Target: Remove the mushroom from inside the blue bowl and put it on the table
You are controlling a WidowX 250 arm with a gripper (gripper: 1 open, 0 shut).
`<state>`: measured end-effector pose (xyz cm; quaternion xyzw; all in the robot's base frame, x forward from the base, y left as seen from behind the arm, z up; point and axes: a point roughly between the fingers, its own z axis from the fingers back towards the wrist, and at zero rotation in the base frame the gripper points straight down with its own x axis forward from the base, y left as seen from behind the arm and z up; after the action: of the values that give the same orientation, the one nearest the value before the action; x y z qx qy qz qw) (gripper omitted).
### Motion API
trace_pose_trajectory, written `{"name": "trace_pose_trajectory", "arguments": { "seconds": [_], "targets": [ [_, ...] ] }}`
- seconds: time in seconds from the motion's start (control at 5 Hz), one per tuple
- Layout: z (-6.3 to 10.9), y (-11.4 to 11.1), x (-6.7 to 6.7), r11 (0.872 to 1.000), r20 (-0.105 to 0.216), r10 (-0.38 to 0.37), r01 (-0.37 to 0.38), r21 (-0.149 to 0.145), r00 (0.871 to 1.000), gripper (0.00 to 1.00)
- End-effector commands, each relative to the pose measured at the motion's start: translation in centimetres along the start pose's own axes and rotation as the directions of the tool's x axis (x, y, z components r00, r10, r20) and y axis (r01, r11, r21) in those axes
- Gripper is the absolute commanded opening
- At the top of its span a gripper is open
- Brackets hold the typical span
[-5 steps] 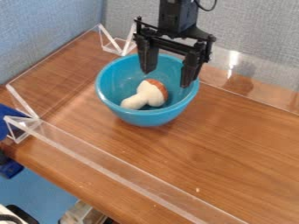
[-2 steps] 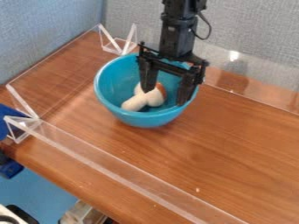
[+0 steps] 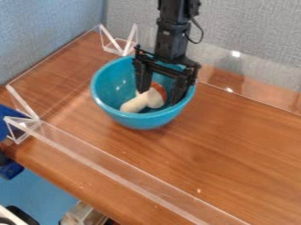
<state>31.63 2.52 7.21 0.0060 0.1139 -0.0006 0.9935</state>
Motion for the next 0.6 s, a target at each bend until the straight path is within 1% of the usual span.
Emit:
{"name": "trace_pose_trajectory", "arguments": {
  "seconds": [0.0,0.4],
  "targets": [
    [0.9,0.9,1.3,1.0,0.04,0.031,-0.031,0.003,0.999,1.0],
    [-0.5,1.3,2.5,0.999,0.018,0.046,-0.046,0.006,0.999,1.0]
  ]
}}
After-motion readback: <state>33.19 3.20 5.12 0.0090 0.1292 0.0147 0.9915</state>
